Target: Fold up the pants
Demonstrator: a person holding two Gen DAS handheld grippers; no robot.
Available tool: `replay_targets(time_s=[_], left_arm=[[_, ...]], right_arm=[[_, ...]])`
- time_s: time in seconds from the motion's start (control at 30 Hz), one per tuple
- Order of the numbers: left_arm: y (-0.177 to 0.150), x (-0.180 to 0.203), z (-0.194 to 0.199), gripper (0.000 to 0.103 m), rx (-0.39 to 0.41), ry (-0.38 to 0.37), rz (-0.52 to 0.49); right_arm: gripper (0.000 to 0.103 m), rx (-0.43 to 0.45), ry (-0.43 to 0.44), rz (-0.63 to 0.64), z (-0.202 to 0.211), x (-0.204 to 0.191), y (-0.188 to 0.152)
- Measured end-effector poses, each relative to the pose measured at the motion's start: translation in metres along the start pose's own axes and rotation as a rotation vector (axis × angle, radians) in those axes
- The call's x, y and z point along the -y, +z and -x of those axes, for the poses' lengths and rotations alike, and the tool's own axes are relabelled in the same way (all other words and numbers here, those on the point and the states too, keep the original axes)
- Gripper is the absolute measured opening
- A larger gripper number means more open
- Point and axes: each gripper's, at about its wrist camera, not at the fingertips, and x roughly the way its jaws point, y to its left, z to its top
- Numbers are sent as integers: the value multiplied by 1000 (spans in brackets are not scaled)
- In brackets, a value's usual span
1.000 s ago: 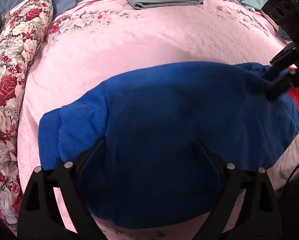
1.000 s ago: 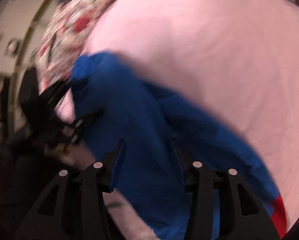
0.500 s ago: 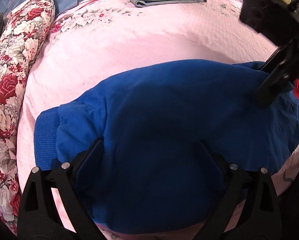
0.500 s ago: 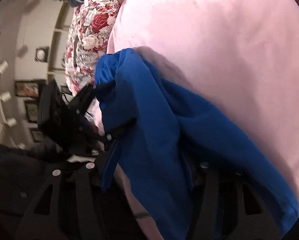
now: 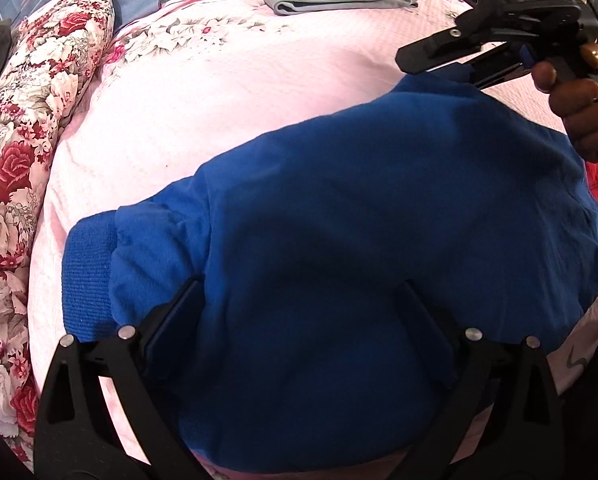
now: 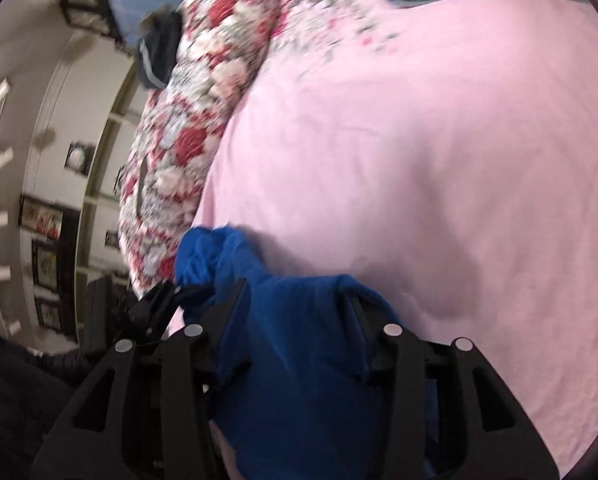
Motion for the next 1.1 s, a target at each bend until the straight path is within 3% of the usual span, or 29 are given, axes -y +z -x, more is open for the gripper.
replay_targets(time_s=[0.1,0.2,0.27,0.3,0.37,0.53,0.67,0.73,0.97,1.07,1.1], left_arm=[[1,0,0,99,0,-3,-2],[0,0,0,100,4,-3,-4],[0,0,0,100,8,-3,-5],[-1,0,0,100,10,-2,-5],[-2,1,1,100,14,0,-5],[-5,4,3,100,35,3,-8],[-9,6,5,100,58,3,-7],[-11,7,6,101,70,5,-5],[-12,9,11,101,93,-8,-26],[-10,6,16,101,73,-46,-60],[-10,6,18,101,69,-59,-72]], right_arm=[[48,-9,38,-41,-7,4,-3],[48,-107,122,-36,-10,4,-6],[48,-132,126,-40,-10,6,-7],[48,-124,89,-35,-9,7,-4],[47,-21,-17,0,5,7,7],[44,14,-39,-60,9,6,3],[45,177,-268,-48,56,-8,-9],[47,208,-280,-1,72,-30,-24],[47,106,-238,23,30,-64,-90],[47,46,-318,5,13,-57,-125],[47,12,-409,13,9,-52,-138]])
